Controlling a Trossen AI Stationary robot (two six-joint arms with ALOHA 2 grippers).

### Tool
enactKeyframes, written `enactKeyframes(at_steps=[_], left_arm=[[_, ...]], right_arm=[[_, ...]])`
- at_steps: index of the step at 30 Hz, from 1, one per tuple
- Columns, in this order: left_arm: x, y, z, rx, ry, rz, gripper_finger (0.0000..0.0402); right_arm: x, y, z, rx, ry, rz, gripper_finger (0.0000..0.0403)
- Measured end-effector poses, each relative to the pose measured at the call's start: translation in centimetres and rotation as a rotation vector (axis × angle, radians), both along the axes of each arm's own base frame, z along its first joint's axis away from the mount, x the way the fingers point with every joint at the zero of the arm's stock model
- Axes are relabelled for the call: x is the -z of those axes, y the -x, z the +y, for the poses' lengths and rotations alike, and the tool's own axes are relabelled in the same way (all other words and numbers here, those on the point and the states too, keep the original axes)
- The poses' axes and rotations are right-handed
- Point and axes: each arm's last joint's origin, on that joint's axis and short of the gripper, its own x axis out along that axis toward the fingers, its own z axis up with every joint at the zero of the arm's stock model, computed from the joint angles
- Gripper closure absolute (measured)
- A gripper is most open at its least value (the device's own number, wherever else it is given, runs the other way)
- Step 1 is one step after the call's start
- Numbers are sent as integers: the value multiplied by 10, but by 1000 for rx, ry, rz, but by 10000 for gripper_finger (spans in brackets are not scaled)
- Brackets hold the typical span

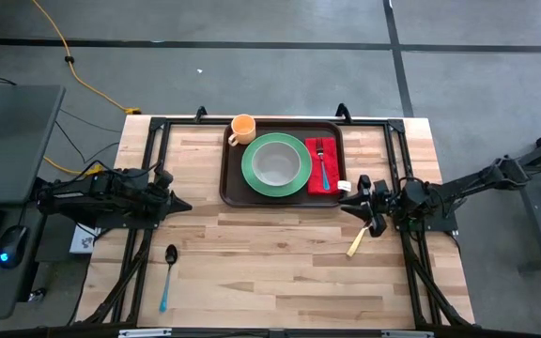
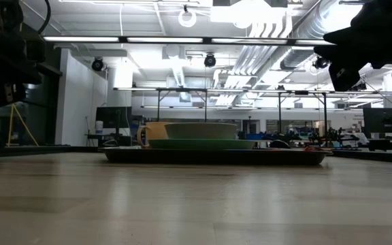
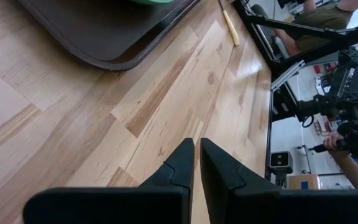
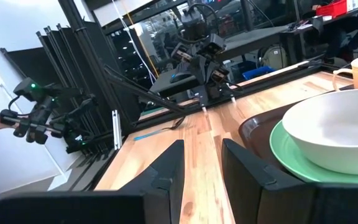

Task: Set up tray
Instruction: Put the blue spoon on the red table napkin to right of the green plate

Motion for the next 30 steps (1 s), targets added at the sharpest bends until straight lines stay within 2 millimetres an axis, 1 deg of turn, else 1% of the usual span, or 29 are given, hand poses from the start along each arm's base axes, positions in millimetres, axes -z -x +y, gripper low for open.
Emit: enactKeyframes(at_steps=[3, 8, 11, 18, 22, 30], left_arm=[[-1, 0, 0, -6, 18, -5, 346], [-2, -1, 0, -82, 184, 3, 346], [-3, -1, -1, -84, 245, -4, 346], [-16, -8, -2, -55, 289, -133, 346], [-21, -13, -3, -19, 305, -165, 346], [-23, -31, -6, 70, 361, -114, 346]], right_arm=[[0, 0, 0, 0, -2, 0, 318], [0, 0, 0, 0, -3, -1, 318], [0, 0, 0, 0, -3, -1, 318], [0, 0, 0, -1, -18, 1, 318], [0, 0, 0, -1, -26, 1, 318], [0, 0, 0, -2, -36, 2, 318]])
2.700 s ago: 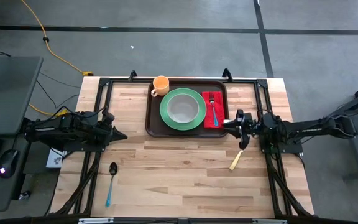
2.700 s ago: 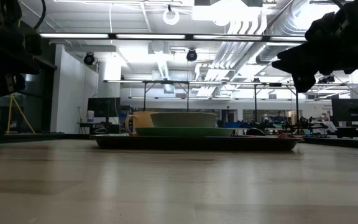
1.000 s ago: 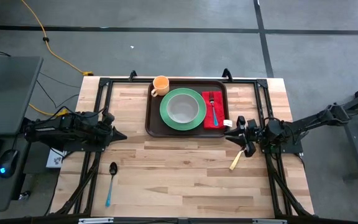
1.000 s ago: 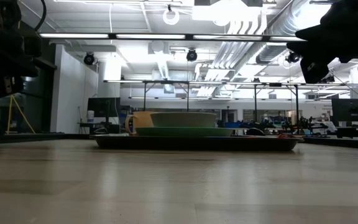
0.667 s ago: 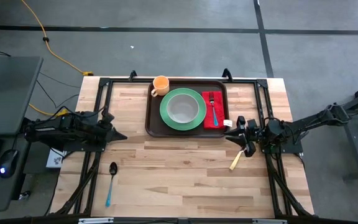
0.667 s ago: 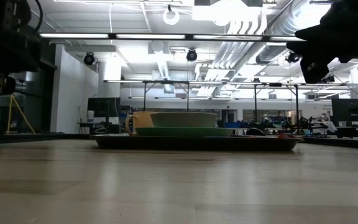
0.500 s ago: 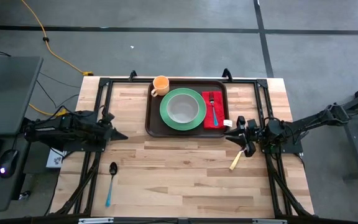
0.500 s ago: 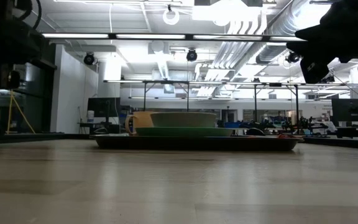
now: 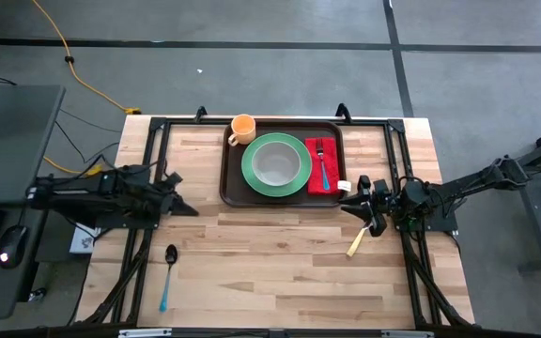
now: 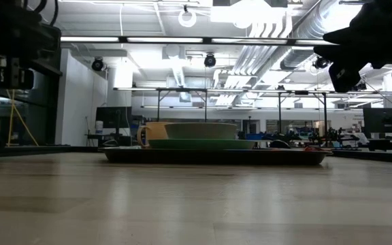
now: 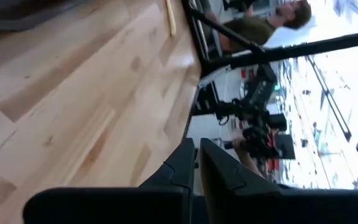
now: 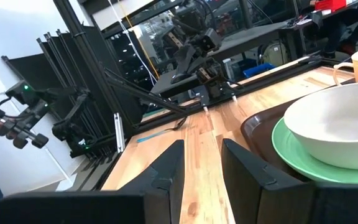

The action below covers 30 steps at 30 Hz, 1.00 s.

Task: Set up tray
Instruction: Put the blue spoon on the red table napkin to right of the green plate

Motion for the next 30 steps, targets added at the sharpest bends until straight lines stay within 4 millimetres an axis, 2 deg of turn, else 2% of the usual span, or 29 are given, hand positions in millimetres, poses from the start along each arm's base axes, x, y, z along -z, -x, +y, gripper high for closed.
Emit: enactKeyframes(at_steps=[6, 19, 30], left_arm=[[-7, -11, -2, 70, 21, 36, 346], [-51, -30, -6, 161, 19, 42, 346], [-67, -56, -33, 229, 62, 162, 346]], right_arm=[[0, 0, 0, 0, -9, 1, 318], [0, 0, -1, 19, -7, 1, 318], [0, 0, -1, 19, 2, 0, 318]])
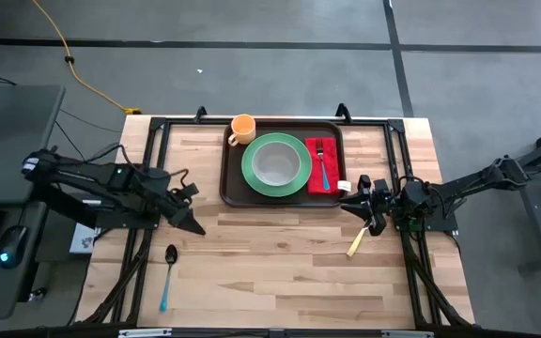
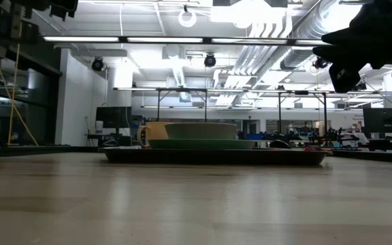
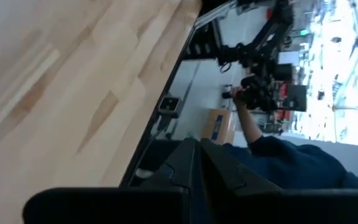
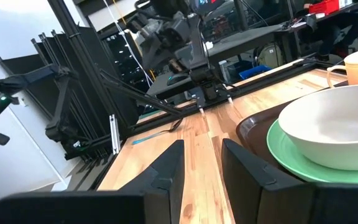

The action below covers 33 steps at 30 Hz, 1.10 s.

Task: Set up tray
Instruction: Put the blue spoon on the red table napkin to right of the green plate

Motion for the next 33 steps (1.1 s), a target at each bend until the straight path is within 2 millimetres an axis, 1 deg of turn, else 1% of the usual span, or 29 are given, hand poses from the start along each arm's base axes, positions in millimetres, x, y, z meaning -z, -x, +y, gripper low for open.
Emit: enactKeyframes(at_steps=[6, 13, 25, 33], left_arm=[[-1, -10, -21, 15, 15, 80, 346], [6, -13, -40, 14, 35, 168, 346], [14, -4, -70, -14, 32, 242, 346], [29, 5, -100, -12, 31, 349, 346]], right_arm=[[0, 0, 0, -2, 1, 0, 318], [0, 0, 0, -5, 1, 0, 318], [2, 0, 1, -50, 18, 17, 318], [6, 0, 3, -94, 40, 59, 318]])
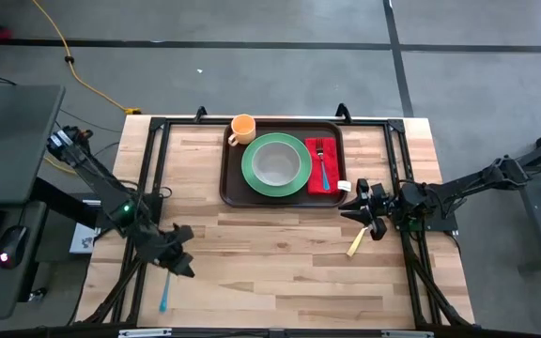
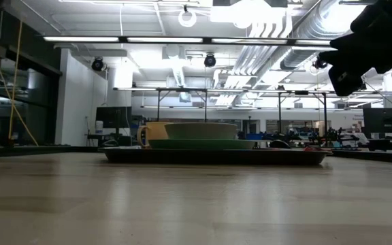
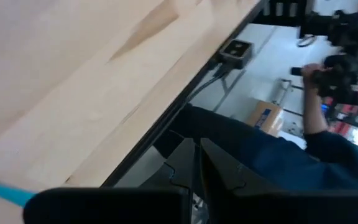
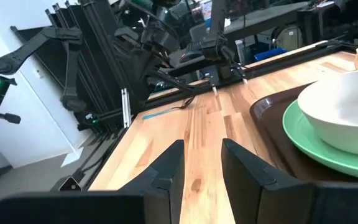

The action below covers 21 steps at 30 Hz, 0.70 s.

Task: Set up tray
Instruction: Put the blue spoon on the red table napkin to right of the green plate

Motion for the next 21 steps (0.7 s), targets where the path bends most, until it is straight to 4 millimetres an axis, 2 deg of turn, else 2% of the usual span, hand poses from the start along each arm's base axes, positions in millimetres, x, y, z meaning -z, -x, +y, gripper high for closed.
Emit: enactKeyframes(at_steps=[11, 21], left_arm=[[26, 10, -33, -33, 11, 186, 346], [38, 9, -41, -91, 37, 302, 346]], right_arm=[[0, 0, 1, -37, 13, -3, 318], [0, 0, 2, -73, 11, 2, 318]])
